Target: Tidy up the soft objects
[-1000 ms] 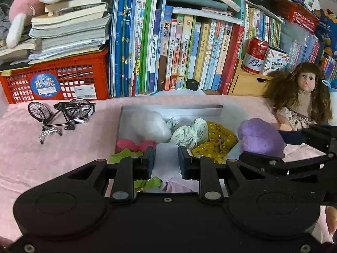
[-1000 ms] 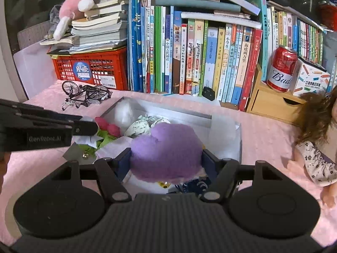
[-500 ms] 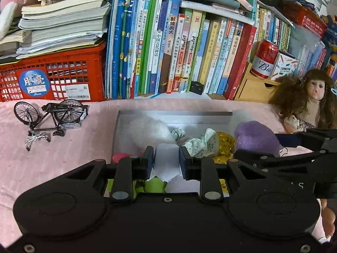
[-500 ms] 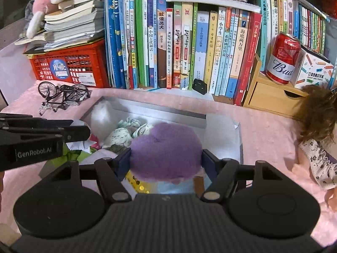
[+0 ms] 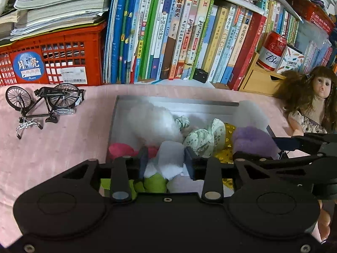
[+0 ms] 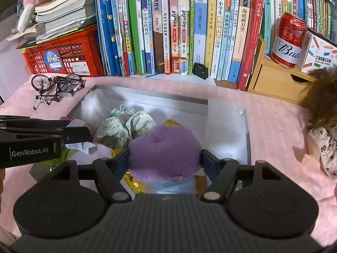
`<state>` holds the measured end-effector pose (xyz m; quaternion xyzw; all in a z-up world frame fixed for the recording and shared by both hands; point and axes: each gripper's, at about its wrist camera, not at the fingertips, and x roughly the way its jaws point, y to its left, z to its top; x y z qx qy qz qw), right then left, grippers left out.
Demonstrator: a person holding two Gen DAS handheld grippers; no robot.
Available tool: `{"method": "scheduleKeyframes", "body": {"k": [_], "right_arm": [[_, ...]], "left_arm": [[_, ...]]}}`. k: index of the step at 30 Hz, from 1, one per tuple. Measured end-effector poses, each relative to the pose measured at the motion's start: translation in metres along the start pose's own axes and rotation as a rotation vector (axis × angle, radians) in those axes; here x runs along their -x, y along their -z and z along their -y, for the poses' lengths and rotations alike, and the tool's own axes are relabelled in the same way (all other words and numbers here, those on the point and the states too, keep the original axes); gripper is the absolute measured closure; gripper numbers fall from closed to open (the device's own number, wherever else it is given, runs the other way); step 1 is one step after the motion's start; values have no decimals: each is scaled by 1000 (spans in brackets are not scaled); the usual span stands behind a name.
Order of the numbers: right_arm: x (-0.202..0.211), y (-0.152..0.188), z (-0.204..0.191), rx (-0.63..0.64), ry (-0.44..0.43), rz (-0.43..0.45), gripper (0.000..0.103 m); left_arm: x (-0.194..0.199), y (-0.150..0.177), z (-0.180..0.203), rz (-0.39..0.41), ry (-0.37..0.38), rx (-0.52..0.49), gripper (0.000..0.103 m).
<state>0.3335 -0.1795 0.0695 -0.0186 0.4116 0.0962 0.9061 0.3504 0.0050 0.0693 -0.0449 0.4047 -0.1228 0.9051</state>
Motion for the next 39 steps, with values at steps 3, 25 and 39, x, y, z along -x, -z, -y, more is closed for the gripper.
{"method": "scheduleKeyframes", "body": {"k": [3, 25, 39], "right_arm": [[3, -2, -1, 7, 12, 13, 13], [82, -2, -6, 19, -37, 169, 6], [173, 48, -15, 83, -35, 393, 0]], "left_arm": [[1, -1, -1, -3, -7, 17, 42], [99, -5, 3, 175, -118, -5, 13], [194, 58, 40, 324, -64, -71, 9]]}}
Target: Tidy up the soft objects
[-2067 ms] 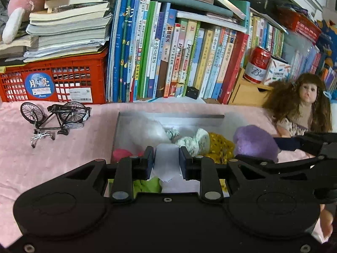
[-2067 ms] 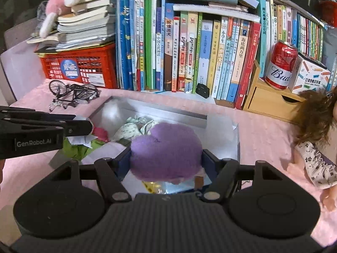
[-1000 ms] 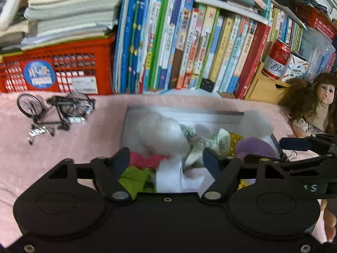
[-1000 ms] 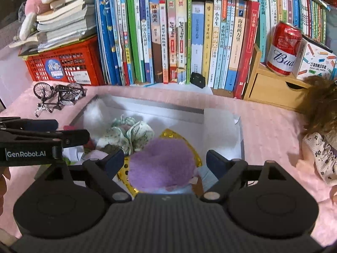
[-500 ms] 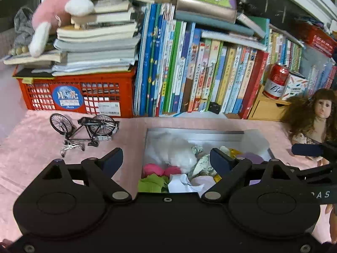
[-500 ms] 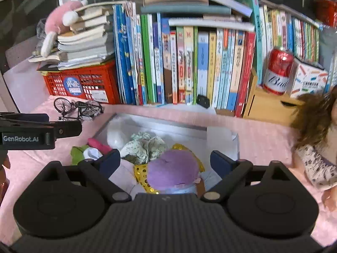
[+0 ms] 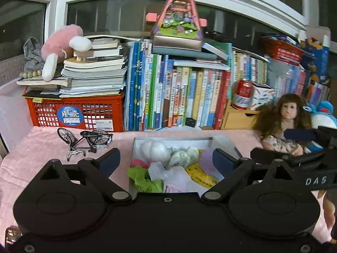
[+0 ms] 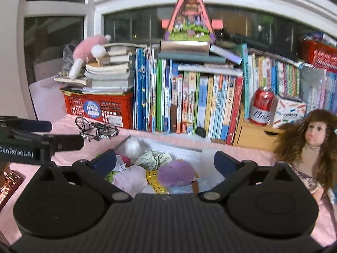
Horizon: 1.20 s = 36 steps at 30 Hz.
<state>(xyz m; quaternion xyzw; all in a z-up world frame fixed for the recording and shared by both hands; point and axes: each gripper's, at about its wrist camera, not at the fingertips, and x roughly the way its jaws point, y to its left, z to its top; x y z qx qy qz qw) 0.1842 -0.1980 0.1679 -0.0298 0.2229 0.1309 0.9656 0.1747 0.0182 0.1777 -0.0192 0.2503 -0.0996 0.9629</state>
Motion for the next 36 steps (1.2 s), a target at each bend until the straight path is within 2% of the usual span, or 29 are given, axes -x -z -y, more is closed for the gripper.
{"method": "scheduleKeyframes", "body": {"k": [7, 15, 24, 28, 32, 36], "right_arm": [[47, 20, -3, 17, 25, 97, 0], [85, 54, -8, 17, 40, 165, 0], [109, 103, -13, -25, 78, 206, 0], [118, 132, -18, -56, 100, 217, 0], [121, 158, -25, -57, 127, 212, 0], [113, 180, -31, -61, 135, 166, 0]], "left_arm": [[43, 32, 12, 44, 23, 4, 7], [73, 75, 26, 58, 7, -9, 7], [98, 131, 26, 78, -30, 38, 7], [105, 157, 25, 60, -49, 38, 7], [109, 185, 23, 39, -97, 20, 7], [104, 205, 22, 2, -134, 14, 7]]}}
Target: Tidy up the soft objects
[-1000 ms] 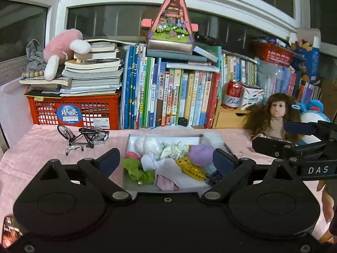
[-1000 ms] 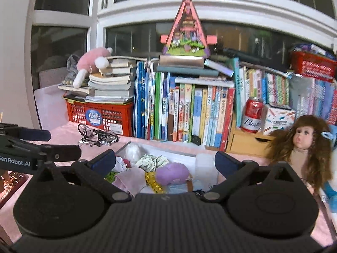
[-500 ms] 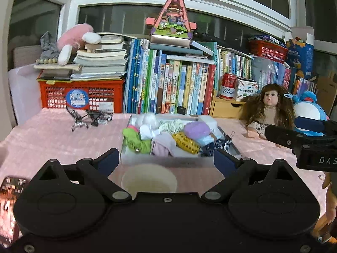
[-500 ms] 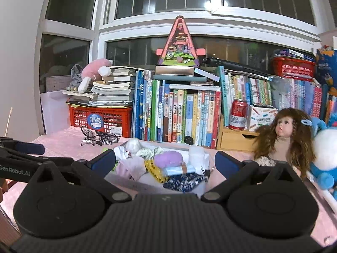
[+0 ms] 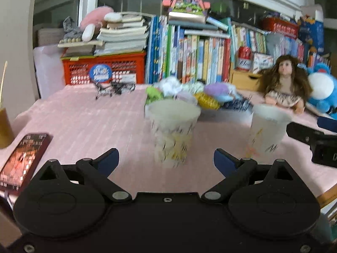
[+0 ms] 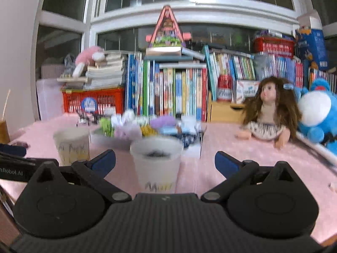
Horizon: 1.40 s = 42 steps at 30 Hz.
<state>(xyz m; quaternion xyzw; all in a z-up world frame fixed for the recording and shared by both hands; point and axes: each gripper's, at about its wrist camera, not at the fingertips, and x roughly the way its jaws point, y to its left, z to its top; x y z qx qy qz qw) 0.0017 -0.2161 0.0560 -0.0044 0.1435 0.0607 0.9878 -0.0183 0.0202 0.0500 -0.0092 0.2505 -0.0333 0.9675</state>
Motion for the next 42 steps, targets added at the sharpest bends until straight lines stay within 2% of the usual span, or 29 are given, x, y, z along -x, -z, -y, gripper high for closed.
{"method": "scheduleKeyframes", "body": {"k": [6, 17, 25, 42], "right_arm": [[-11, 31, -7, 11, 13, -92, 0], [-26, 47, -13, 33, 36, -148, 0], [-38, 55, -15, 34, 42, -205, 0], [-44, 56, -13, 7, 34, -234, 0]], "left_arm": [[-13, 20, 0, -50, -53, 20, 7], [-35, 38, 3, -129, -67, 36, 7], [-41, 40, 6, -124, -70, 28, 1], [-43, 39, 3, -120, -68, 25, 0]]}}
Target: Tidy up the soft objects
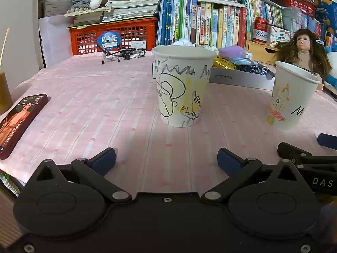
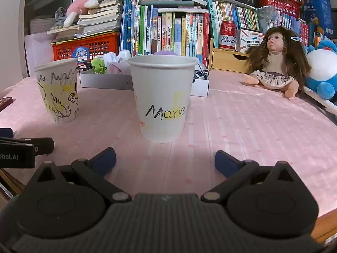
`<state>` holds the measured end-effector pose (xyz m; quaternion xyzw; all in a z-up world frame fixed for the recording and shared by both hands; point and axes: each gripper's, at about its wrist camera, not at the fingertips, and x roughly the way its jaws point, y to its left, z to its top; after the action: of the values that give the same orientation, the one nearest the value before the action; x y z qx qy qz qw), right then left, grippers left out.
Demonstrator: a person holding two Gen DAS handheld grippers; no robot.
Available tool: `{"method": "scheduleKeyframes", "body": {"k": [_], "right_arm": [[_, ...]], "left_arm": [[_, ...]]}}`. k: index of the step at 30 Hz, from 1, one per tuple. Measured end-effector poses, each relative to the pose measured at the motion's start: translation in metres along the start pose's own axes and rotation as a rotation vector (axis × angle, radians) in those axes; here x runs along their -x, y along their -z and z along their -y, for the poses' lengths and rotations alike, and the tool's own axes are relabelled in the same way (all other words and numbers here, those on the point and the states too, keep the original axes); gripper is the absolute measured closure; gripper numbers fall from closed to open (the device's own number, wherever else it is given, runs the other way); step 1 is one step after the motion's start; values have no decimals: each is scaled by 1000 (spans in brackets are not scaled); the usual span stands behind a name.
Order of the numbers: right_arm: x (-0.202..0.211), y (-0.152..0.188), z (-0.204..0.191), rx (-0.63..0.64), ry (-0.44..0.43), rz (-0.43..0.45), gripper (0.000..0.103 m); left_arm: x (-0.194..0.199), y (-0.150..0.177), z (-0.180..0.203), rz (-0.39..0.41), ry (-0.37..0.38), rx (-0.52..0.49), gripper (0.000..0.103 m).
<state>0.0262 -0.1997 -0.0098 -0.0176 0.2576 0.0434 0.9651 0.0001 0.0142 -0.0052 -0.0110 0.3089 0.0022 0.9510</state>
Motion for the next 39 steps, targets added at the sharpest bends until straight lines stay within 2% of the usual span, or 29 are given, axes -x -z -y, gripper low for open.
{"method": "scheduleKeyframes", "body": {"k": [39], "right_arm": [[0, 2, -1, -3, -1, -1, 0]], "left_arm": [[1, 1, 2, 11, -10, -1, 0]]}}
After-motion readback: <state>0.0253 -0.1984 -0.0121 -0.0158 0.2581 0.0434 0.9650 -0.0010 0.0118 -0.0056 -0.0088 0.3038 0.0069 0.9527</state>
